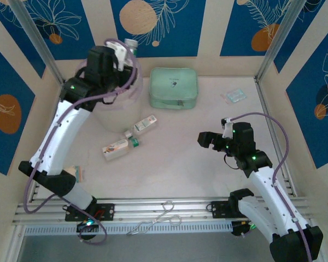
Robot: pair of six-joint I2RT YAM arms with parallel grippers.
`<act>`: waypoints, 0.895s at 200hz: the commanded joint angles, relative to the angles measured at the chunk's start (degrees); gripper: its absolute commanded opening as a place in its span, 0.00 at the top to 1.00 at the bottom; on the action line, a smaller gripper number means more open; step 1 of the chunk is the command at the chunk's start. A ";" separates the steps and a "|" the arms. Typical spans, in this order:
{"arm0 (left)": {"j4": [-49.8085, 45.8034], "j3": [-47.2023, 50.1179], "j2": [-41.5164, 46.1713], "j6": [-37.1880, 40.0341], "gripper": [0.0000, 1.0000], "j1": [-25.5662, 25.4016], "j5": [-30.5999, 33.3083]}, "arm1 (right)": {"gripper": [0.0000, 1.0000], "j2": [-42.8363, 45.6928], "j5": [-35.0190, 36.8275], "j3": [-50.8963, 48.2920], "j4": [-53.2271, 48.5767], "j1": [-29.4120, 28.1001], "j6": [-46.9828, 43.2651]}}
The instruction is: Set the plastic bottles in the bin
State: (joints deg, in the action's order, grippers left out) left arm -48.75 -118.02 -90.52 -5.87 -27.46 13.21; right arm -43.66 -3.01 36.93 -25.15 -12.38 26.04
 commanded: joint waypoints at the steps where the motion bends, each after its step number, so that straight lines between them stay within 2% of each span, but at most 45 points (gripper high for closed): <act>1: -4.38 -3.43 -2.84 0.27 0.80 5.98 0.68 | 0.01 1.18 -0.56 -0.28 -1.76 0.65 -1.43; 35: -6.38 -7.10 -7.56 -0.28 0.86 14.89 -0.16 | 0.01 1.15 -1.59 -0.30 -1.30 1.73 -1.61; 63: -10.85 -11.47 -12.82 0.94 0.87 18.17 -0.24 | 0.01 1.16 -1.92 -0.28 -1.05 1.93 -1.59; 103: -14.15 -10.33 -15.09 0.65 0.84 22.19 -3.69 | 0.01 1.08 -2.09 -0.43 -1.14 2.19 -1.76; 117: -15.26 -9.68 -15.34 1.66 0.73 22.37 -3.73 | 0.01 0.96 -2.29 -0.28 -0.89 2.37 -1.78; 131: -15.24 -8.90 -15.02 2.58 0.49 22.44 -3.14 | 0.01 0.82 -2.49 -0.22 -0.78 2.48 -1.65; 156: -13.29 -8.63 -13.40 3.47 0.16 22.56 -3.49 | 0.01 0.80 -2.98 0.25 -1.01 2.45 -1.43; 165: -12.53 -9.22 -13.04 3.95 0.08 22.55 -3.48 | 0.01 0.93 -2.89 0.10 -1.06 2.45 -1.35; 179: -12.15 -11.27 -13.24 4.73 0.05 22.55 -2.35 | 0.01 1.05 -2.80 -0.35 -1.04 2.45 -1.22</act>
State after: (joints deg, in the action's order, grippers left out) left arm -62.15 -126.76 -105.84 -3.22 -5.37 10.55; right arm -43.18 -4.54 36.93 -26.22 -10.11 25.45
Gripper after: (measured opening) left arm 0.933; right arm 0.990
